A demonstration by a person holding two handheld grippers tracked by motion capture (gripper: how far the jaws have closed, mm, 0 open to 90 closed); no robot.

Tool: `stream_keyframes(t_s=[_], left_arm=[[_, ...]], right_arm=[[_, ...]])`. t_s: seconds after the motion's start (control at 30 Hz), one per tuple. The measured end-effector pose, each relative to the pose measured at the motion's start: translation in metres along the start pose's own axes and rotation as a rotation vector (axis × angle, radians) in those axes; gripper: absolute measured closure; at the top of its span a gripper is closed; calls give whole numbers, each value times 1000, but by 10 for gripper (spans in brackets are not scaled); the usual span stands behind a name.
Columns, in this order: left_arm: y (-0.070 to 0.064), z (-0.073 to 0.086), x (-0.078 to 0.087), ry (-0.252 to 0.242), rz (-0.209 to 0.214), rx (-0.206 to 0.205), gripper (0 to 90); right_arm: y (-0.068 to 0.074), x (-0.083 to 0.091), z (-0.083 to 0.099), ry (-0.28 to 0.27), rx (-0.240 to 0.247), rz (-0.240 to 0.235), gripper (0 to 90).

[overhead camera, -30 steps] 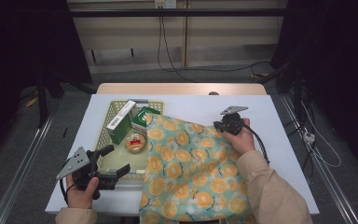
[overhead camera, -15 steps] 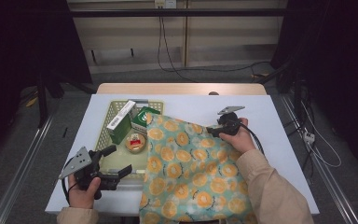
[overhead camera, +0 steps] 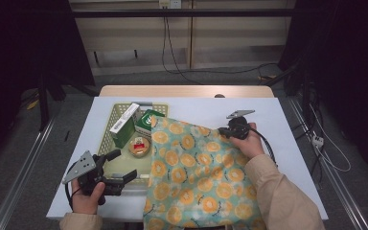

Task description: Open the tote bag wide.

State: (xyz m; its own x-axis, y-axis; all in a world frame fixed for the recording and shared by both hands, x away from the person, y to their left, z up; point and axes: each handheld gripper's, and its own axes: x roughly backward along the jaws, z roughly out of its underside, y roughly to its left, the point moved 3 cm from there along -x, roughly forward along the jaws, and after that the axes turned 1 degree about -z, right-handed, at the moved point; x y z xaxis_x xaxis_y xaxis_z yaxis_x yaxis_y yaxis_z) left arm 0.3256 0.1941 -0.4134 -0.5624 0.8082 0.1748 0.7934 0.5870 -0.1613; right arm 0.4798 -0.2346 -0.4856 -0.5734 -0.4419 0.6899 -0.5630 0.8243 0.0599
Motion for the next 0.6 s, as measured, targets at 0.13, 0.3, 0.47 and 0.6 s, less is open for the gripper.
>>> stream_keyframes(t_s=[0.13, 0.3, 0.47, 0.6], left_arm=[[0, -1, 1, -4, -1, -1, 38], [0, -2, 2, -8, -1, 1, 38], [1, -3, 1, -9, -3, 5, 38], [-1, -6, -1, -11, 10, -1, 38]], right_arm=[[2, 0, -3, 17, 4, 20, 900], [-5, 4, -8, -7, -33, 6, 900], [-25, 11, -26, -54, -51, 58, 900], [-41, 10, -39, -69, -80, 85, 900]])
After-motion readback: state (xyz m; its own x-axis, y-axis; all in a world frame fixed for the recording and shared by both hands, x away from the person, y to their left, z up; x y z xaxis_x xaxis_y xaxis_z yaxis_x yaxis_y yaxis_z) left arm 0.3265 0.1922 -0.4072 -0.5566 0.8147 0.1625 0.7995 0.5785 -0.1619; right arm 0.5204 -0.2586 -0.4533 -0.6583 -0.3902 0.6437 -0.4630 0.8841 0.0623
